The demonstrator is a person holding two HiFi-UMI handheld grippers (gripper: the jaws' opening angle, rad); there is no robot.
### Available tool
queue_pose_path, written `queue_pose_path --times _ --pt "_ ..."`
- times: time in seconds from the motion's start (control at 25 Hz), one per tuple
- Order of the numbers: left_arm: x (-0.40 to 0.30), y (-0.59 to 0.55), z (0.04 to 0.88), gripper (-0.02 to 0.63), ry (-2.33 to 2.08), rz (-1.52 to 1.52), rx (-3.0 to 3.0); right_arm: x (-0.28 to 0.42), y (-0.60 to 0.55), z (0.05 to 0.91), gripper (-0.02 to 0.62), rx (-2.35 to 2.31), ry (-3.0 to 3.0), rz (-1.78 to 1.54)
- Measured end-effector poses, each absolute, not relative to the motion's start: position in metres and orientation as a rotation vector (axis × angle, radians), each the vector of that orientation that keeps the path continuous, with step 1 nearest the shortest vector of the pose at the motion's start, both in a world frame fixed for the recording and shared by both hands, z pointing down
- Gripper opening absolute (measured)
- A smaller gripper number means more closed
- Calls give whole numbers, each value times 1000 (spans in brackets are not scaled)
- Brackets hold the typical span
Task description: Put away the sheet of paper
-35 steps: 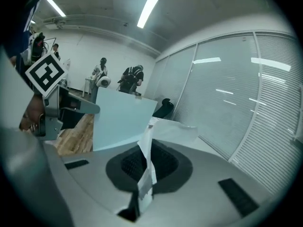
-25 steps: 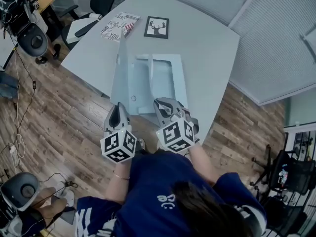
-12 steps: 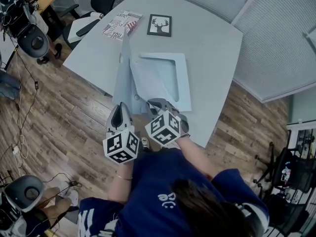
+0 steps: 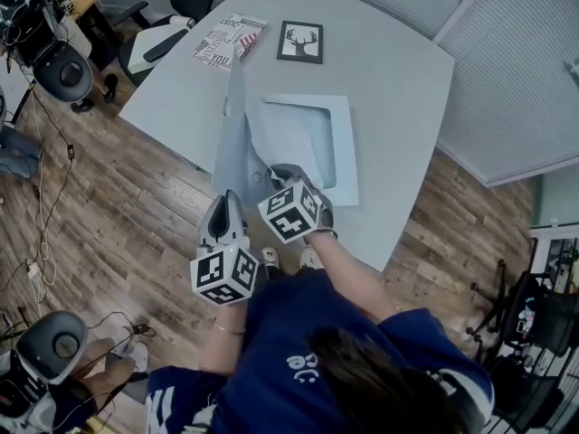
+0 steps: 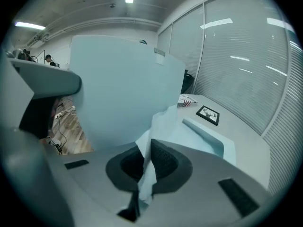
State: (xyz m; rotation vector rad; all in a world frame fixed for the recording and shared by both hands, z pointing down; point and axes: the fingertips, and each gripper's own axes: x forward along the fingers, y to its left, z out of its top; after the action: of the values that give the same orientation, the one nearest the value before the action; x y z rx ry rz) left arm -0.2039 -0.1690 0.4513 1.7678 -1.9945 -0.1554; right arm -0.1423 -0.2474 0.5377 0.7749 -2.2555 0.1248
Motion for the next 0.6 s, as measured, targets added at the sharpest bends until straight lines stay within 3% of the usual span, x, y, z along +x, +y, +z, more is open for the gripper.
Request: queue_pose_path --times 0.6 --pt "-209 -168 453 9 -1974 -150 1763 -152 -269 587 9 660 -2158 182"
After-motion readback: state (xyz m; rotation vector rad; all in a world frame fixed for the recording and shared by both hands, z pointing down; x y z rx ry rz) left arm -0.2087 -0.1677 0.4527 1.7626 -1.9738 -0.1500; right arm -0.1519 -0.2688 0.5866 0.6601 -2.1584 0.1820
